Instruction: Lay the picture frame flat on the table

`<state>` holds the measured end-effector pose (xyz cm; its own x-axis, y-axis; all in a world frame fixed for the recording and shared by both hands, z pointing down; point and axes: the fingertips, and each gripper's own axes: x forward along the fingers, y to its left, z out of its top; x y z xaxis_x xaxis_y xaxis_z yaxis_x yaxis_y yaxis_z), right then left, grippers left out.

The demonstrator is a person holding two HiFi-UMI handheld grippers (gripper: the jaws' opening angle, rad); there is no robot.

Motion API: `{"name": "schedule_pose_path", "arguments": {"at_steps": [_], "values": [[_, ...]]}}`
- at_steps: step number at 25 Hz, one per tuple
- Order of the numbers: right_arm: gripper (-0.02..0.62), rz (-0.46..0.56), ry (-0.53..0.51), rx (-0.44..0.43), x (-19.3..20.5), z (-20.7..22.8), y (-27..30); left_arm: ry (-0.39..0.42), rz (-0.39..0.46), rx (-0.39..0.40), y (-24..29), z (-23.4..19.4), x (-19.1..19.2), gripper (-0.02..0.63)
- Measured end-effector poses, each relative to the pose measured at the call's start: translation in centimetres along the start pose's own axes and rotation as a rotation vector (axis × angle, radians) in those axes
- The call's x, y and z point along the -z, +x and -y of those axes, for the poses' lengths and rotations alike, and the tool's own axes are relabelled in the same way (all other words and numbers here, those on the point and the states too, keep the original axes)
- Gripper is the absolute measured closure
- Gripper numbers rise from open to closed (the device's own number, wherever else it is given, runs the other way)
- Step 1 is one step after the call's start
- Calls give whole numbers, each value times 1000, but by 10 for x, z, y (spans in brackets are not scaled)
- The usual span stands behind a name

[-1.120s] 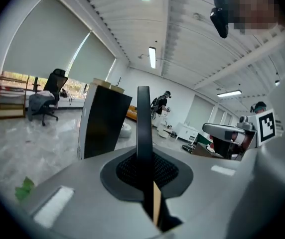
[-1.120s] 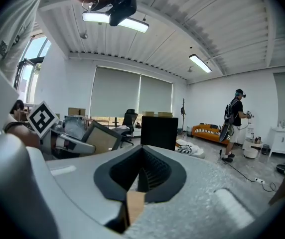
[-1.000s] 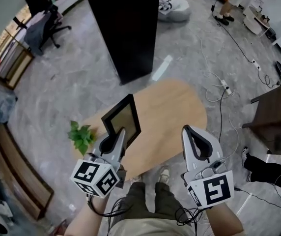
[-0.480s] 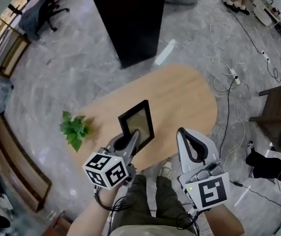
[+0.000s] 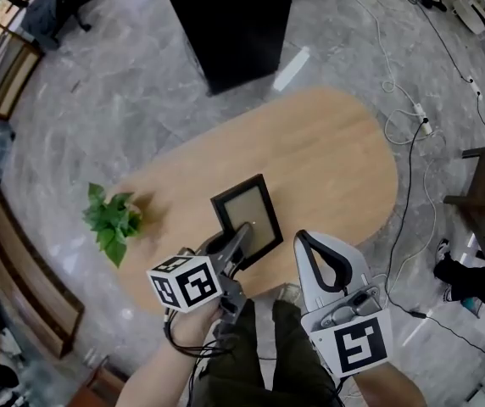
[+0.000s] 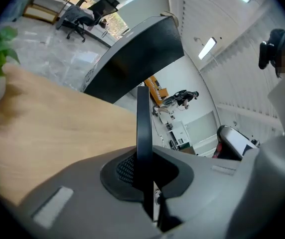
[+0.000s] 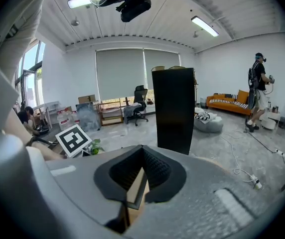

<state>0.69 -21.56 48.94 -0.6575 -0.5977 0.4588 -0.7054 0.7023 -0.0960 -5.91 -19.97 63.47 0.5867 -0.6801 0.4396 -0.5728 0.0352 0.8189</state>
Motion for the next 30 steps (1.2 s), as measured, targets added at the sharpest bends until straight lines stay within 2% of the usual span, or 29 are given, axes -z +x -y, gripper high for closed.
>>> {"name": "schedule_pose_path", "arguments": {"at_steps": [5, 10, 18, 24, 30], "values": [[592, -44, 1, -35, 36, -3, 24, -94, -19, -3, 17, -41, 21, 574], [592, -68, 12, -60, 61, -6, 39, -262, -53, 6, 30, -74, 51, 574], [592, -113, 15, -88, 102, -12, 50, -395, -56, -4, 43, -116, 88, 572], [593, -155, 12, -110, 127, -17, 54, -399, -76, -34, 48, -136, 105, 562], [593, -180, 19, -113, 141, -18, 55, -381, -72, -97, 52, -153, 113, 443]]}}
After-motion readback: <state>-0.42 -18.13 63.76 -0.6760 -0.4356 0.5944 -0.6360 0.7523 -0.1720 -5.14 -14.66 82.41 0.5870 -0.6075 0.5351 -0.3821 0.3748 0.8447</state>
